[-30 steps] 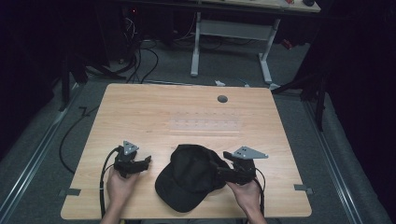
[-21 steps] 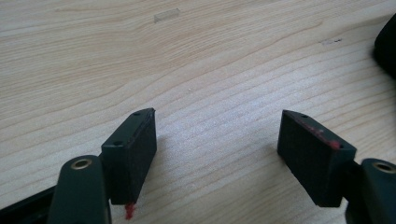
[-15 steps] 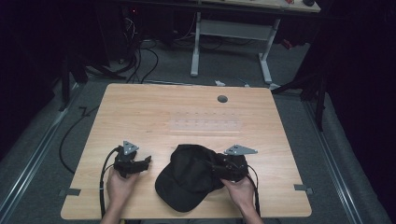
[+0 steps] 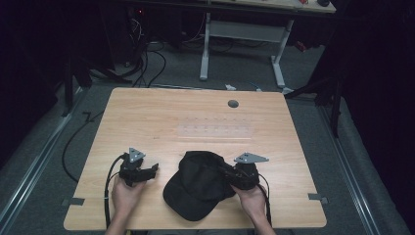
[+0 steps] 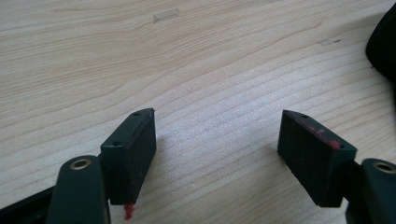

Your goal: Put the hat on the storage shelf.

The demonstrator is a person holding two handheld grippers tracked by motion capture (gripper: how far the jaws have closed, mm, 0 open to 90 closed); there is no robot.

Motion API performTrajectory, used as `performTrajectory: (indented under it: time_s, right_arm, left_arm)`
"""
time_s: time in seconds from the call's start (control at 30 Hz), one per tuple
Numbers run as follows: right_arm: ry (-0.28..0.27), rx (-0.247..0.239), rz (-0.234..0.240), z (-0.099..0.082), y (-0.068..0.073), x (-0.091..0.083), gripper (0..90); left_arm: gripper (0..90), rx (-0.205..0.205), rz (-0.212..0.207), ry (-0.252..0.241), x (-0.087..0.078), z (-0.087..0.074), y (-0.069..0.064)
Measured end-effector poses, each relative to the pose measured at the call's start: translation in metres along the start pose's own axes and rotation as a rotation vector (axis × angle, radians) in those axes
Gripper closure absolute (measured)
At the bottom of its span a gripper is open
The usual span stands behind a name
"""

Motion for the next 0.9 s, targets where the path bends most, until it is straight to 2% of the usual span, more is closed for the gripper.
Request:
performTrajectory:
  time_s: [0.17,0.5,0.63,0.73,0.9]
  right_arm:
    - [-0.013,0.001,-0.006,0.001,-0.005,-0.003,82.5]
    - [-0.041,0.005,0.013,0.005,-0.011,-0.011,83.5]
    - [-0.056,0.000,0.018,0.008,-0.013,-0.018,83.6]
    - [-0.087,-0.021,-0.002,0.012,-0.016,-0.030,83.6]
    - [-0.115,-0.023,-0.010,0.015,-0.020,-0.039,83.6]
  left_arm:
    - [27.9,0.005,0.003,0.002,0.000,0.000,0.000]
    - [27.4,0.014,0.002,0.003,0.000,0.000,-0.001]
    - [27.2,0.013,-0.001,0.004,0.000,0.000,-0.001]
    - [26.9,0.013,0.000,0.005,0.001,0.000,-0.002]
    - [26.0,0.014,-0.005,0.006,0.001,0.000,-0.002]
Point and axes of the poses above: each handheld gripper's, and its own axes: x roughly forward along the jaws, z roughly out of its top, y roughly to its left, the point moved 3 cm from there along x, roughly forward along the jaws, and after that the axes turned 8 degrees about -x, right-handed, at the moved point
